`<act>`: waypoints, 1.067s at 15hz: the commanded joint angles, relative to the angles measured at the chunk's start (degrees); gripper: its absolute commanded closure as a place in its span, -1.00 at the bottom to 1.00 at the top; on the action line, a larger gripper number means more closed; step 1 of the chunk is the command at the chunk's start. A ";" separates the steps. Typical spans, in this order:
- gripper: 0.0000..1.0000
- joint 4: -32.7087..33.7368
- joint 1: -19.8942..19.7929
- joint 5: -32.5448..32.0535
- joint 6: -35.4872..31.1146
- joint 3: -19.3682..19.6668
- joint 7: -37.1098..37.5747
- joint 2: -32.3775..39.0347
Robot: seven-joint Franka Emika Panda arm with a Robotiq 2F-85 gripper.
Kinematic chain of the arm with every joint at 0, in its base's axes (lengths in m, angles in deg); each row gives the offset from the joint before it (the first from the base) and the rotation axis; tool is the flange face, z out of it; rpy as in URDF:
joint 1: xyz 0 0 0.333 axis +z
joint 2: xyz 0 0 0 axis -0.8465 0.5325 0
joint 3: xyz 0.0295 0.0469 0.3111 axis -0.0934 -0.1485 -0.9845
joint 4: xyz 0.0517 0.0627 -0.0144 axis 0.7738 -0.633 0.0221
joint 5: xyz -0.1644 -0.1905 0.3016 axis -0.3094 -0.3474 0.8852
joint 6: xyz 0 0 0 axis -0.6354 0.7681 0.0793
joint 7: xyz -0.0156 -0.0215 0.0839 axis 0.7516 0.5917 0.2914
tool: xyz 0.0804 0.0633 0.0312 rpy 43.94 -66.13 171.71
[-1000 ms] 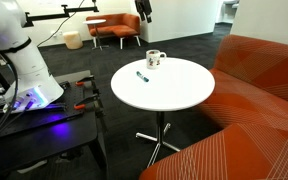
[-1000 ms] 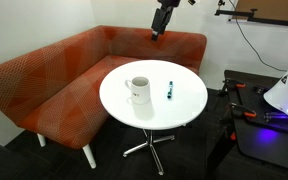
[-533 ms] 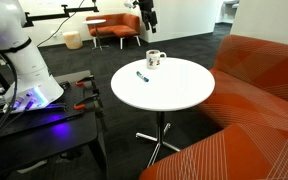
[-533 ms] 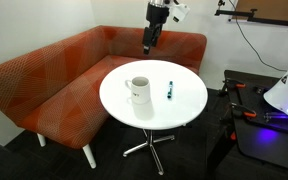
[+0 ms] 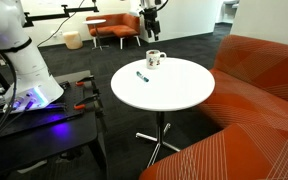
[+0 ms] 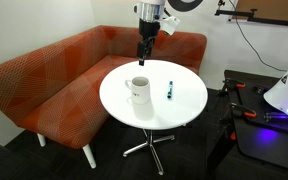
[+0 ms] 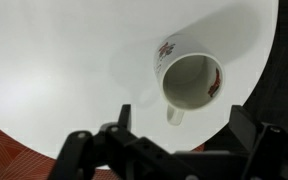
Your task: Move the mug across the table then put the marker in it
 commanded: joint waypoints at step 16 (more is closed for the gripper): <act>-1.00 1.20 1.63 -0.06 -6.70 3.30 -0.33 6.88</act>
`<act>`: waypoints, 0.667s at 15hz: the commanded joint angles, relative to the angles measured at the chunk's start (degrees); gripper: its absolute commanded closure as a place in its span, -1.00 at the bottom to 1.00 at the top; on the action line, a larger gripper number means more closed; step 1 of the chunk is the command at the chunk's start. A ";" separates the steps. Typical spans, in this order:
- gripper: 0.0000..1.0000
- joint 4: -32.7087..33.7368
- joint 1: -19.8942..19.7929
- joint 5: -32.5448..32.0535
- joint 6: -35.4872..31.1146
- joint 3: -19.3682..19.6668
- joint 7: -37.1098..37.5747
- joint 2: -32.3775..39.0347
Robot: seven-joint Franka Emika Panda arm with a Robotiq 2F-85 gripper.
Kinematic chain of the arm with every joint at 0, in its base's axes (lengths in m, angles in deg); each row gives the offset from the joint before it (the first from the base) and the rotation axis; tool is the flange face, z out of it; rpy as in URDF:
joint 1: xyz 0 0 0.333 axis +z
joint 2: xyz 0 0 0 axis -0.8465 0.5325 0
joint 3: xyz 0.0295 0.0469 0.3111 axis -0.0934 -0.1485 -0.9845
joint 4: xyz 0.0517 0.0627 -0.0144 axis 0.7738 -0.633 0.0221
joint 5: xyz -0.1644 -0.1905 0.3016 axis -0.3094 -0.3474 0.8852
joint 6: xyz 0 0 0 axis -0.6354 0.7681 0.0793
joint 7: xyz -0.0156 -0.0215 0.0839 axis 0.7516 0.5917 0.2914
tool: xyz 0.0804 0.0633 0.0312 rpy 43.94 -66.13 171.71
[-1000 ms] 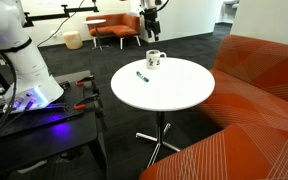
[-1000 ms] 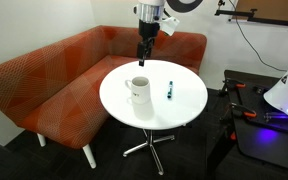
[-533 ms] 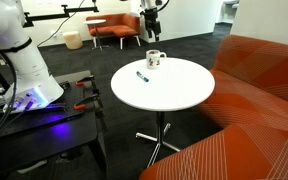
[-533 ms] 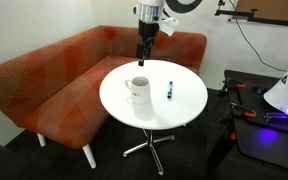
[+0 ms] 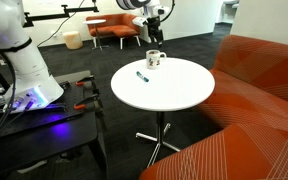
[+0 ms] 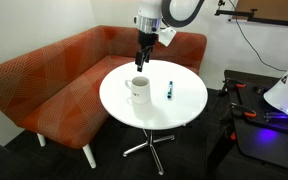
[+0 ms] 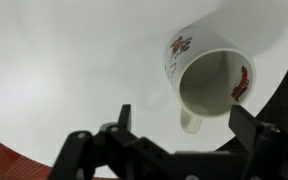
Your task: Move the mug across the table then put the marker in it
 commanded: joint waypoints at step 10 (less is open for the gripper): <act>-1.00 2.97 1.47 0.41 1.17 0.61 -1.28 5.97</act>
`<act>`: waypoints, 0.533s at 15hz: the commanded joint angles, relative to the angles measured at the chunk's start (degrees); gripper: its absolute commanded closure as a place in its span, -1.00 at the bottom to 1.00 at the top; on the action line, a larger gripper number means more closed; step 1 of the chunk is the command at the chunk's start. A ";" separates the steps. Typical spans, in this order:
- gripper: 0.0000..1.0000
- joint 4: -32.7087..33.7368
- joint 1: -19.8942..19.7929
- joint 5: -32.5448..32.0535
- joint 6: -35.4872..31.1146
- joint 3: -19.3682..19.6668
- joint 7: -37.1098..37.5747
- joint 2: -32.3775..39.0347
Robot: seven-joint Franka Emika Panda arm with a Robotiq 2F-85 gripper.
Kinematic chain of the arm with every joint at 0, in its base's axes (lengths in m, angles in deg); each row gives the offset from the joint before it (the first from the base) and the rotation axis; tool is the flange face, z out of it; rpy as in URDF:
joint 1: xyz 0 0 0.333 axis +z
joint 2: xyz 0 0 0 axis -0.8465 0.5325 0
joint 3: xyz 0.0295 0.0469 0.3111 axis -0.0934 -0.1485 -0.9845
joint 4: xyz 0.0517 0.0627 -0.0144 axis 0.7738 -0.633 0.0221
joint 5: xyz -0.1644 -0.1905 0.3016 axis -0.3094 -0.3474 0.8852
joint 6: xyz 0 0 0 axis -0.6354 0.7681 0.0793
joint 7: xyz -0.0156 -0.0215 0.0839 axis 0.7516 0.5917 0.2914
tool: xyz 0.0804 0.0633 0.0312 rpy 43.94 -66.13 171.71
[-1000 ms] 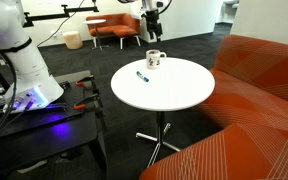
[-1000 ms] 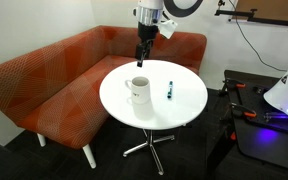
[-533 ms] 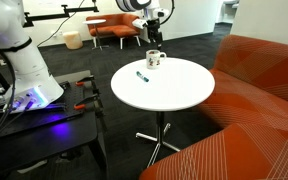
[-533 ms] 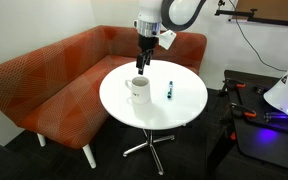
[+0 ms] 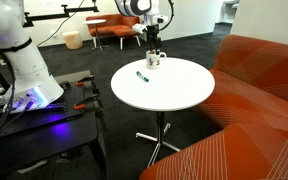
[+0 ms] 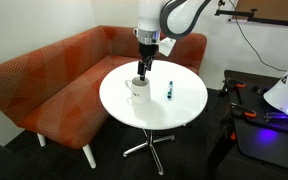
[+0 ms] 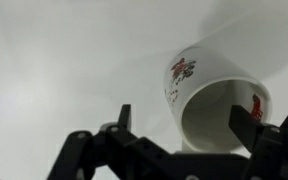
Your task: Move the mug across the table then put the marker in it
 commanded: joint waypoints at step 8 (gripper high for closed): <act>-1.00 5.28 2.17 0.28 1.63 1.02 -0.55 5.24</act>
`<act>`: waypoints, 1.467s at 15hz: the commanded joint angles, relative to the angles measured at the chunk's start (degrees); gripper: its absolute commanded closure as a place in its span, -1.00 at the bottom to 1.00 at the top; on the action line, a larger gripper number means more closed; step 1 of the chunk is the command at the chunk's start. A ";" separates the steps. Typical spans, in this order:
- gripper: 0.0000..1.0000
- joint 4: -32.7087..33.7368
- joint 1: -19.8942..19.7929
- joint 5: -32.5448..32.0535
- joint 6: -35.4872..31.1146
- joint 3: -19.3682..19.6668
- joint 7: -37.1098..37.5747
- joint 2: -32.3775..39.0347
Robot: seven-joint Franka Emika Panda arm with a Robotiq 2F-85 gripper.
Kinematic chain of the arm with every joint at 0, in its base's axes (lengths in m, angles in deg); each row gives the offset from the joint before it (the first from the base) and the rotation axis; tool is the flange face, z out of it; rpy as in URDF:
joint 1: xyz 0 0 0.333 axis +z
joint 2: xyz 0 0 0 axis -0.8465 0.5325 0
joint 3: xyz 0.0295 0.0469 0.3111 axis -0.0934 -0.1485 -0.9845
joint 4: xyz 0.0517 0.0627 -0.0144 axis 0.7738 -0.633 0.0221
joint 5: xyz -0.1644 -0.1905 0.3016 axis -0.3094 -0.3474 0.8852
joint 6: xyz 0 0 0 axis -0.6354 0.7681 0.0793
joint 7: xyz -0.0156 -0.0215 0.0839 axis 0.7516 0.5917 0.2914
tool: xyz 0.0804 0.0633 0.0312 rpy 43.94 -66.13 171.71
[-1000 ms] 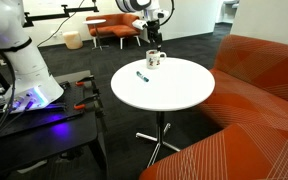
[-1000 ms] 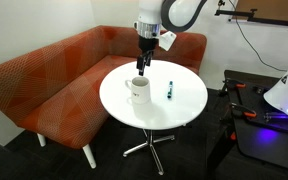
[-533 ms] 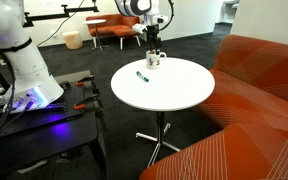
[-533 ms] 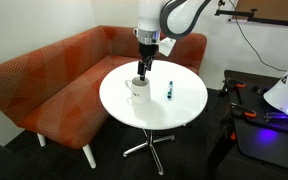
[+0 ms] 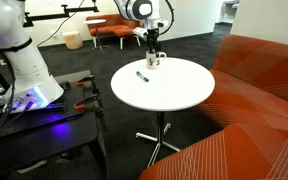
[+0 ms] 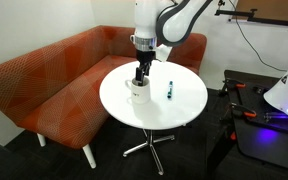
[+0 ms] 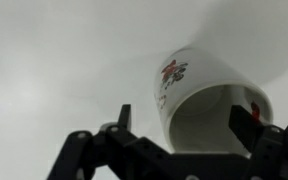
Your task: Move the mug across the table then put the marker in it
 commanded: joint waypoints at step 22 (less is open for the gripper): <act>1.00 5.46 1.28 0.32 3.52 2.06 -0.16 2.85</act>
